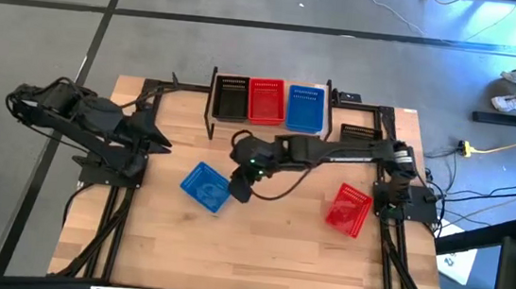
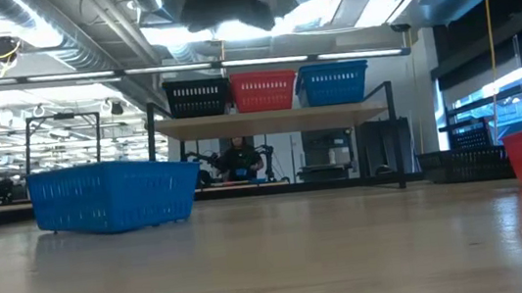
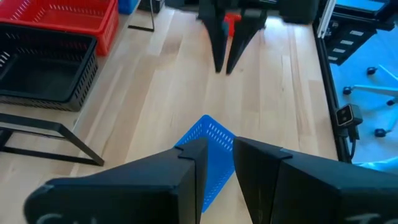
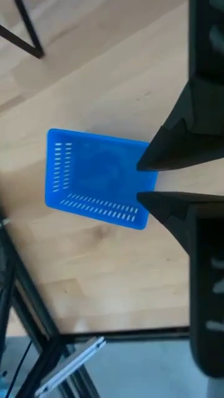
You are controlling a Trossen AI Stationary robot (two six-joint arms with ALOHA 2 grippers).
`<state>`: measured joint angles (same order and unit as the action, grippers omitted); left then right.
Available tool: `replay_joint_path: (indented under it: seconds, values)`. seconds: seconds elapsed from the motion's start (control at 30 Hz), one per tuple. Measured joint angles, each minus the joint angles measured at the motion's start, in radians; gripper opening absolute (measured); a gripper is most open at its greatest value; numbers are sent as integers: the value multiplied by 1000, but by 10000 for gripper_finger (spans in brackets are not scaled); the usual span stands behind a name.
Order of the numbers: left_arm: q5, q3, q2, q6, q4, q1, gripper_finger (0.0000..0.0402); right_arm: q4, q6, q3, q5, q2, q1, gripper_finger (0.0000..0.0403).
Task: Stack baskets on shelf by color
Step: Stack the blue bin on the blue bin on the shelf
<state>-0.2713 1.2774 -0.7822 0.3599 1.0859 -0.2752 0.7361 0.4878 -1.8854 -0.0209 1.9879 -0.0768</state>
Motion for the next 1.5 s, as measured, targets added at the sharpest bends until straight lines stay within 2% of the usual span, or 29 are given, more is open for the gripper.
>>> replay_joint_path:
  seconds: [0.13,0.33,0.5,0.6,0.7,0.9,1.1,1.2,1.5]
  values:
    - [0,0,-1,-2,6,0,69,5,-32,0,-4,53,12,72]
    - [0,0,-1,-3,44,0,69,-31,-296,0,-34,112,15,75]
    - [0,0,-1,-3,51,0,69,-42,-380,0,-41,140,13,40]
    - [0,0,0,-3,51,0,69,-57,-366,0,-55,148,14,18]
    - [0,0,-1,-3,51,0,69,-54,-347,0,-68,156,14,14]
    - [0,0,-1,-3,51,0,69,-36,-283,2,-83,183,25,53]
    - [0,-1,-1,-3,50,0,69,-67,-283,1,-45,199,31,94]
    - [0,-1,-1,-3,51,0,69,-74,-279,1,-28,205,39,101]
    - [0,-1,-1,-3,51,0,69,-99,-118,1,-26,230,83,103]
